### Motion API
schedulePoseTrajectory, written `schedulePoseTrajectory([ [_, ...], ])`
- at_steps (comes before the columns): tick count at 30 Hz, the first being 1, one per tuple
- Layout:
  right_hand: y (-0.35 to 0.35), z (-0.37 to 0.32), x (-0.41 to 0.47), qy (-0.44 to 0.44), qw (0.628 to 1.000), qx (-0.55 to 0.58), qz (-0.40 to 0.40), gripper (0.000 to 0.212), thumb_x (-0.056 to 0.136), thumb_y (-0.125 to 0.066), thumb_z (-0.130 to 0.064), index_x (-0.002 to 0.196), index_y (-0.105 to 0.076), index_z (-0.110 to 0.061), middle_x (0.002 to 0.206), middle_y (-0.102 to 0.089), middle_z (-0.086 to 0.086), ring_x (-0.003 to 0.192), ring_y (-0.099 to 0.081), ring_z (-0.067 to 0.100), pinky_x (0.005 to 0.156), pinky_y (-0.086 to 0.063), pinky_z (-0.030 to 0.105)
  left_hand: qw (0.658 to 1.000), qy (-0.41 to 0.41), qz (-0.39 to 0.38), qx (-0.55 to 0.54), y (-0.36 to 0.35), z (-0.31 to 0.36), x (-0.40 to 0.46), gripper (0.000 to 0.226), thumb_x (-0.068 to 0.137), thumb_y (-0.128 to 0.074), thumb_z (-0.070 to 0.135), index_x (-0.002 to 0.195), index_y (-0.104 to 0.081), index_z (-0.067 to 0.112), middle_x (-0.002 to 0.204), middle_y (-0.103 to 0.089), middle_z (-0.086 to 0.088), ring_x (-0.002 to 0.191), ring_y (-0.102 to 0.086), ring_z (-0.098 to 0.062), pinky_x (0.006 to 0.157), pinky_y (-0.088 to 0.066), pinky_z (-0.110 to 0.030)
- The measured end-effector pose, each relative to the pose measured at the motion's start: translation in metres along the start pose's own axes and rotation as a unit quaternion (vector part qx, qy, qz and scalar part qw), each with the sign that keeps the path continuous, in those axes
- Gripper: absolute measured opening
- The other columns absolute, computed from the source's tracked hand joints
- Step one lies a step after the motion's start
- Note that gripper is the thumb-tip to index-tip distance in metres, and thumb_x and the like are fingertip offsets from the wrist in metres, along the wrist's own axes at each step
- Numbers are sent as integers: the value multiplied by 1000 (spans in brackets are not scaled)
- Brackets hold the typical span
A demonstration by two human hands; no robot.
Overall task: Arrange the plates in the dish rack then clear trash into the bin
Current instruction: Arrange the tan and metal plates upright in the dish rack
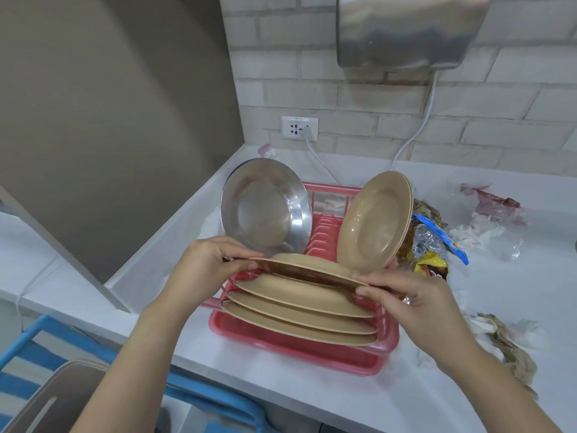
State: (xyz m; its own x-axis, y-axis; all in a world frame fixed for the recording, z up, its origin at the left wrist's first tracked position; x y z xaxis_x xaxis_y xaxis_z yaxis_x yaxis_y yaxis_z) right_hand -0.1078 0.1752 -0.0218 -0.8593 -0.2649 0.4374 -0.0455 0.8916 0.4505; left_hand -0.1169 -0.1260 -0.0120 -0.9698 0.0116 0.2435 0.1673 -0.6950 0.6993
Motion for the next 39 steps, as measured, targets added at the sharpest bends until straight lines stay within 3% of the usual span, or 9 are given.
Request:
schedulePoseTrajectory([
  [2,-1,-1,-3,-9,999,25,-42,22,76,-75,-17,97,-78,-24,98,-74,-19,96,-67,-2,85,-48,10,999,25,-31,-21,-1,-4,-2,30,78,-79,7,89,-79,35,84,-72,19,83,-67,0,75,-52,-17],
  [7,-8,-3,-9,-46,990,35,-129,26,81,-72,-10,102,-77,-25,106,-70,-23,105,-62,-4,88,-45,8,993,76,-87,-25,-2,-9,-6,26,82,-74,1,96,-80,22,91,-72,14,76,-62,12,57,-45,0],
  [12,-9,-6,-7,-53,988,9,-145,26,84,-70,-13,104,-76,-29,108,-68,-27,106,-60,-8,87,-41,4,992,73,-105,-15,-3,-14,-8,31,83,-73,1,94,-79,29,90,-71,26,83,-63,13,70,-43,1],
  [20,-7,-5,-11,-46,989,-40,-137,34,88,-68,-8,107,-73,-37,110,-66,-30,106,-60,-6,88,-42,7,989,95,-116,-6,-2,-21,-6,35,93,-61,0,97,-80,29,88,-72,23,83,-61,15,64,-47,-3],
  [24,8,-9,-4,-72,995,-31,-55,29,89,-64,-5,98,-76,-30,94,-71,-16,88,-65,6,77,-50,20,991,95,-96,23,3,-19,3,48,97,-54,3,87,-74,45,87,-71,24,85,-62,16,69,-46,-3],
  [28,44,8,24,-167,974,26,150,13,90,-62,-11,89,-70,-21,68,-65,-10,62,-58,10,60,-48,22,996,32,-65,45,5,16,27,31,97,-59,17,99,-72,46,101,-67,25,97,-61,6,87,-46,-16],
  [30,56,27,43,-225,953,44,197,8,91,-61,-15,99,-63,-14,76,-62,-3,61,-59,18,62,-53,33,997,-10,-60,40,-2,44,44,24,96,-61,22,103,-73,42,102,-68,24,95,-60,6,84,-46,-16],
  [33,56,59,68,-298,938,66,166,26,95,-56,-21,117,-57,-7,96,-62,13,61,-56,21,65,-54,40,995,-70,-75,20,-23,87,69,19,95,-62,26,103,-74,38,95,-69,22,87,-63,2,82,-49,-19],
  [39,47,78,85,-350,915,146,138,26,93,-47,-20,107,-63,-5,81,-58,4,61,-56,25,80,-56,55,982,-112,-154,6,-81,132,111,14,93,-65,27,102,-75,32,70,-63,30,65,-56,7,69,-43,-14],
])
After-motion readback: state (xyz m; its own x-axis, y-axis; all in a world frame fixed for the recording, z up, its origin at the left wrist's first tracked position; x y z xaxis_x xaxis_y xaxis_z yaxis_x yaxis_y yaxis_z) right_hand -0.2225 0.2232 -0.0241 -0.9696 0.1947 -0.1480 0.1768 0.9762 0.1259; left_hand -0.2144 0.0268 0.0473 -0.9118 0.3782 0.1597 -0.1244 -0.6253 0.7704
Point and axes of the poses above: each hand's wrist, its own x-axis towards the middle knuckle, its own y-axis out of the back of the hand, z = x × y, the point moved 6 cm from there along x, towards the middle knuckle
